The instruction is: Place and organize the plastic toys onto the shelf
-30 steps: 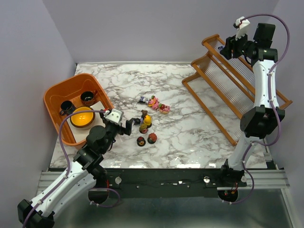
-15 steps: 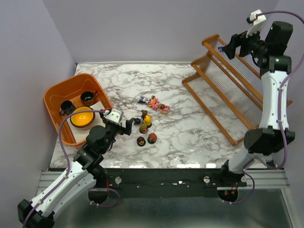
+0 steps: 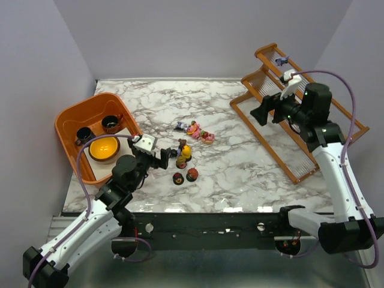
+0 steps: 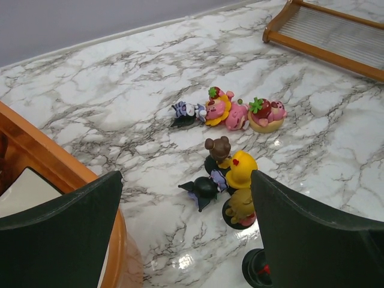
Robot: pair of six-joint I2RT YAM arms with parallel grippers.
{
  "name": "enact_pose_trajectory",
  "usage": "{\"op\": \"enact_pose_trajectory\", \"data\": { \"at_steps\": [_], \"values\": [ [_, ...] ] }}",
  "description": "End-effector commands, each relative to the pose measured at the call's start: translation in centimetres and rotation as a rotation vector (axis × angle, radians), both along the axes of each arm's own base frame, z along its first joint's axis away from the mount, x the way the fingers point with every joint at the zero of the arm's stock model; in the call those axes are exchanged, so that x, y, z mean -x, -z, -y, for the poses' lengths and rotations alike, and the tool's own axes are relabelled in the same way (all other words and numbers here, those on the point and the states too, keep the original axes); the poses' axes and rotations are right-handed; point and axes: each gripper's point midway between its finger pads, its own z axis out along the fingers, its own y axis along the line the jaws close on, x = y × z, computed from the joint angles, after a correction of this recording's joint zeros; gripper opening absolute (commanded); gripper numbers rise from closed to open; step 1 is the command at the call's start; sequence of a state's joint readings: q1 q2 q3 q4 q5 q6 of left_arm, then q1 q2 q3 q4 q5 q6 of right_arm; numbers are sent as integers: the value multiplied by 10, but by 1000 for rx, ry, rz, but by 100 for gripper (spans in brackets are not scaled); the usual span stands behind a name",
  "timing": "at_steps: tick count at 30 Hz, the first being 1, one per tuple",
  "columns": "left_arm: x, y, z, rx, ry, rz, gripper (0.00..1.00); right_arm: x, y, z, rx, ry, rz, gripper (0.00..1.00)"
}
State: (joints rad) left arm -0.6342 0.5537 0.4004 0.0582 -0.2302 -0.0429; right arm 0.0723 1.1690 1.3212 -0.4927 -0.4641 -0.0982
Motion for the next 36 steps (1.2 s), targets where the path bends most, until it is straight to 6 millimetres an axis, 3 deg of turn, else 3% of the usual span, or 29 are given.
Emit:
{"op": "enact_pose_trajectory", "data": {
  "at_steps": [1,3,7,14,19,25,28,32,36],
  "values": [
    [-1,-15,2,39,-1,8,99,27,40,-29,-76,12,-80,97],
    [-2,-15,2,43,-11,2,99,41,64,-43,-99,-13,-137,97],
    [-7,-19,5,73,-26,-41,99,56,89,-60,-119,-33,-198,97],
    [-29,-35,23,100,-59,-154,99,75,111,-76,-167,-46,-246,97],
    [-63,-40,43,139,-155,-308,99,82,116,-73,-177,-38,-238,97],
    [-106,-17,53,185,-402,-489,93,93,123,-69,-169,-46,-235,97],
    [-123,3,57,124,-488,-567,99,99,129,-68,-149,-63,-238,97],
    [-144,22,64,93,-604,-659,99,106,138,-66,-114,-86,-242,97],
    [-159,39,55,140,-757,-721,99,113,145,-65,-102,-108,-243,97]
  ]
}}
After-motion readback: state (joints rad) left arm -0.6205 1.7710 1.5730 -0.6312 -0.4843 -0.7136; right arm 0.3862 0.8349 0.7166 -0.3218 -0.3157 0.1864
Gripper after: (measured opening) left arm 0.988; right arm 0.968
